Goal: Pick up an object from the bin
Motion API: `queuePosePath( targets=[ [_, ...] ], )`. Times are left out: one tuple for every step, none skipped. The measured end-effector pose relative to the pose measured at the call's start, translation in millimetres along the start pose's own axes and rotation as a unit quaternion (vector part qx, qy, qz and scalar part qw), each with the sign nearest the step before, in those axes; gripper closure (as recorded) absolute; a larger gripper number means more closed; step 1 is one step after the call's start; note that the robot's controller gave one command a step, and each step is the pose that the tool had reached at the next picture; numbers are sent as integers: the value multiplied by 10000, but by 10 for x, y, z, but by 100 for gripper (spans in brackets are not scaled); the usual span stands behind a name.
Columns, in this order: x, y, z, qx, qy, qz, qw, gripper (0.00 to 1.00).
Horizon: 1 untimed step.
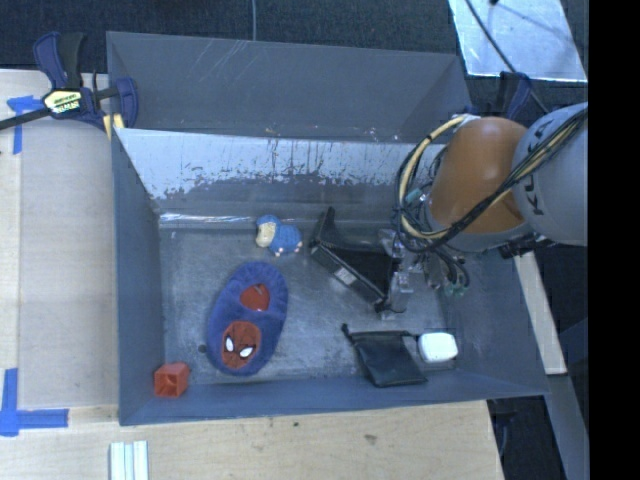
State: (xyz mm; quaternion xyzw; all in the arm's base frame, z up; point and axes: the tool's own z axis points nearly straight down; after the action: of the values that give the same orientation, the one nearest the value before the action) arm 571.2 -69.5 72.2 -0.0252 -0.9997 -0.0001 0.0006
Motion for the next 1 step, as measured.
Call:
queuePosePath(
  targets=[
    [-289,-272,-625,-2,63,-1082,9941,100]
  ],
)
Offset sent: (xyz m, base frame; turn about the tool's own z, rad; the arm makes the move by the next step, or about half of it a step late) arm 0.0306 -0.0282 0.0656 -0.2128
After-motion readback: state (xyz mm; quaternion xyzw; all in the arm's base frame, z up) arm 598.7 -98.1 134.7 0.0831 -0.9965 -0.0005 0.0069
